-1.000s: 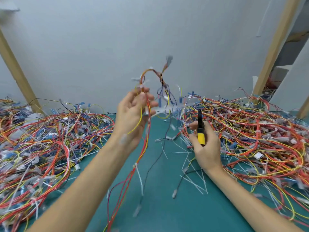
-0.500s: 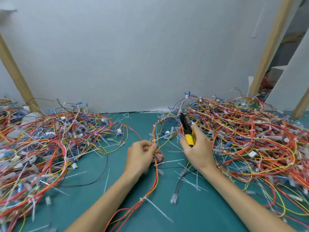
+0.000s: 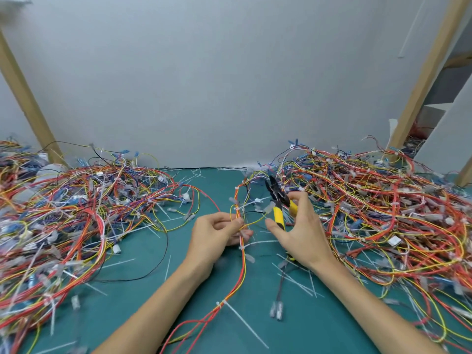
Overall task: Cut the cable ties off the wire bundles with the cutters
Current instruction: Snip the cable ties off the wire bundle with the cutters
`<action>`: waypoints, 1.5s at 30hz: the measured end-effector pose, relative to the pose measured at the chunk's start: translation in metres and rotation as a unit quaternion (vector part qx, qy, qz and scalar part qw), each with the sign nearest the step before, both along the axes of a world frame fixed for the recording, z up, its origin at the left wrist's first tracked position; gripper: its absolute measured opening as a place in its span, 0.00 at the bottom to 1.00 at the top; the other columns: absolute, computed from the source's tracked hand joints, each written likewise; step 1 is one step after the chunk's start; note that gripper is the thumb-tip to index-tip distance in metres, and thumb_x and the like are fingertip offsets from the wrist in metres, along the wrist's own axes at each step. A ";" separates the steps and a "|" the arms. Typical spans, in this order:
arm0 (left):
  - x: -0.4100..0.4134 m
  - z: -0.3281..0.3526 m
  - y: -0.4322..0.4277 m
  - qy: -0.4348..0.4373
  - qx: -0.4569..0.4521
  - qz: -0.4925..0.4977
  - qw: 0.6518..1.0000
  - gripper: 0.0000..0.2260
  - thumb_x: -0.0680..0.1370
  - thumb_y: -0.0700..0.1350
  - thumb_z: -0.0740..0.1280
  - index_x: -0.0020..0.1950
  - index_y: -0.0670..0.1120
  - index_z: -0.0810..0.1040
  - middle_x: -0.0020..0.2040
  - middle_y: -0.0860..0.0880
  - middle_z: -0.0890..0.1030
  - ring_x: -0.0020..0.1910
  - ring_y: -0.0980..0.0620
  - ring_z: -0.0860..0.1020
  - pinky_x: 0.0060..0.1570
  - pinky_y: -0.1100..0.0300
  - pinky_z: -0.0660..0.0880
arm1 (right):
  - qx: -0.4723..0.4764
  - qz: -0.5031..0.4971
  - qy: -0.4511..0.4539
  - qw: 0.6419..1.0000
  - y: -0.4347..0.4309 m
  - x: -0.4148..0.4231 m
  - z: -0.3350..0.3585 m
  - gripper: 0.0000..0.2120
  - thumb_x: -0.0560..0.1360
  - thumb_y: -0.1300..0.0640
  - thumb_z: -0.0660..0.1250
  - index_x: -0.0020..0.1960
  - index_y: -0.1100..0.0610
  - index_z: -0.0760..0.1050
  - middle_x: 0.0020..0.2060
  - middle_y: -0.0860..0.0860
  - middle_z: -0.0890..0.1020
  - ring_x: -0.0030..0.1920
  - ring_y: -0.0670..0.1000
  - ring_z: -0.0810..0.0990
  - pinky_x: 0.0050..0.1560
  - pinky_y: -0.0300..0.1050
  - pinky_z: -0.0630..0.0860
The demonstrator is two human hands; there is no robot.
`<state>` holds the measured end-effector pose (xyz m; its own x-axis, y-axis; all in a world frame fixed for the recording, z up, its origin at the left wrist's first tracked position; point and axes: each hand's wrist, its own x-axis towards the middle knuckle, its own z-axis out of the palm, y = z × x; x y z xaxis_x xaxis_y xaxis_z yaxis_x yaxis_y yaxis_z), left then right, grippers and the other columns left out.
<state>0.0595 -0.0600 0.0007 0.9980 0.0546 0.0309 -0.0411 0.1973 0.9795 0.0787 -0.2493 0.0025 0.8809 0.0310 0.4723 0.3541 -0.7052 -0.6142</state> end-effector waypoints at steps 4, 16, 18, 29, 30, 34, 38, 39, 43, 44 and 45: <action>0.001 0.001 0.003 -0.005 -0.032 -0.005 0.999 0.06 0.77 0.36 0.68 0.50 0.32 0.78 0.37 0.39 0.84 0.37 0.48 0.85 0.36 0.63 0.80 | 0.053 -0.013 -0.036 0.998 -0.001 0.000 0.001 0.23 0.70 0.51 0.75 0.61 0.51 0.70 0.54 0.45 0.75 0.54 0.47 0.76 0.54 0.39 0.68; 0.005 0.003 0.010 -0.014 -0.122 0.012 0.992 0.06 0.79 0.32 0.63 0.44 0.36 0.78 0.35 0.47 0.82 0.35 0.51 0.82 0.37 0.64 0.79 | 0.012 -0.013 -0.064 0.998 0.003 -0.006 0.005 0.22 0.76 0.39 0.65 0.64 0.51 0.78 0.52 0.43 0.81 0.50 0.44 0.78 0.51 0.38 0.71; 0.006 0.002 0.010 -0.017 -0.127 0.013 0.992 0.05 0.78 0.32 0.64 0.45 0.35 0.78 0.37 0.46 0.82 0.35 0.50 0.81 0.37 0.64 0.79 | -0.035 -0.025 -0.067 0.997 0.003 -0.007 0.004 0.19 0.74 0.40 0.68 0.60 0.50 0.79 0.49 0.45 0.84 0.47 0.49 0.81 0.47 0.44 0.76; 0.007 -0.002 0.011 -0.018 -0.113 -0.016 0.993 0.08 0.74 0.34 0.70 0.53 0.39 0.80 0.42 0.46 0.84 0.42 0.53 0.82 0.48 0.64 0.78 | -0.154 0.008 -0.038 0.987 0.003 -0.006 0.000 0.23 0.76 0.40 0.64 0.67 0.49 0.72 0.57 0.46 0.78 0.57 0.50 0.75 0.59 0.49 0.72; 0.008 -0.002 0.012 -0.015 -0.111 -0.025 0.993 0.11 0.73 0.33 0.71 0.54 0.40 0.80 0.45 0.46 0.84 0.46 0.53 0.82 0.50 0.65 0.77 | -0.157 0.009 -0.036 0.987 0.003 -0.005 0.000 0.23 0.76 0.41 0.64 0.67 0.49 0.72 0.56 0.46 0.78 0.57 0.50 0.74 0.59 0.49 0.71; 0.006 0.000 0.013 -0.019 -0.093 -0.056 0.994 0.19 0.70 0.27 0.70 0.59 0.39 0.78 0.50 0.45 0.83 0.49 0.55 0.81 0.49 0.67 0.76 | -0.158 0.016 -0.034 0.987 0.003 -0.003 -0.001 0.23 0.76 0.41 0.63 0.67 0.49 0.72 0.56 0.46 0.77 0.57 0.50 0.74 0.59 0.47 0.69; 0.006 0.001 0.016 -0.031 -0.097 -0.091 0.991 0.26 0.62 0.27 0.66 0.59 0.40 0.77 0.50 0.47 0.83 0.47 0.56 0.79 0.46 0.68 0.76 | -0.156 0.020 -0.031 0.987 0.004 -0.003 -0.002 0.23 0.76 0.39 0.62 0.67 0.49 0.72 0.56 0.46 0.77 0.57 0.49 0.74 0.59 0.47 0.70; 0.006 0.001 0.016 -0.031 -0.102 -0.096 0.990 0.26 0.61 0.28 0.64 0.59 0.40 0.77 0.51 0.46 0.83 0.49 0.55 0.79 0.48 0.68 0.76 | -0.155 0.021 -0.031 0.987 0.004 -0.003 -0.002 0.23 0.76 0.40 0.62 0.67 0.49 0.72 0.56 0.45 0.77 0.57 0.49 0.74 0.59 0.47 0.70; 0.007 0.000 0.015 -0.023 -0.089 -0.092 0.991 0.23 0.70 0.22 0.59 0.60 0.39 0.76 0.55 0.43 0.83 0.51 0.53 0.81 0.50 0.65 0.78 | -0.163 0.022 -0.035 0.986 0.004 -0.003 -0.002 0.22 0.76 0.40 0.63 0.66 0.49 0.72 0.56 0.45 0.77 0.57 0.49 0.74 0.59 0.48 0.70; 0.007 -0.001 0.014 -0.022 -0.081 -0.087 0.993 0.23 0.71 0.21 0.57 0.60 0.39 0.76 0.54 0.43 0.83 0.50 0.54 0.81 0.49 0.65 0.78 | -0.166 0.023 -0.038 0.985 0.004 -0.003 -0.003 0.22 0.76 0.40 0.64 0.66 0.49 0.72 0.56 0.45 0.77 0.57 0.50 0.74 0.59 0.48 0.70; 0.008 -0.001 0.013 -0.022 -0.073 -0.081 0.994 0.23 0.72 0.21 0.57 0.61 0.38 0.76 0.54 0.43 0.83 0.49 0.54 0.82 0.48 0.64 0.79 | -0.168 0.023 -0.041 0.985 0.004 -0.003 -0.003 0.21 0.76 0.41 0.65 0.66 0.49 0.73 0.56 0.45 0.77 0.56 0.50 0.74 0.59 0.48 0.69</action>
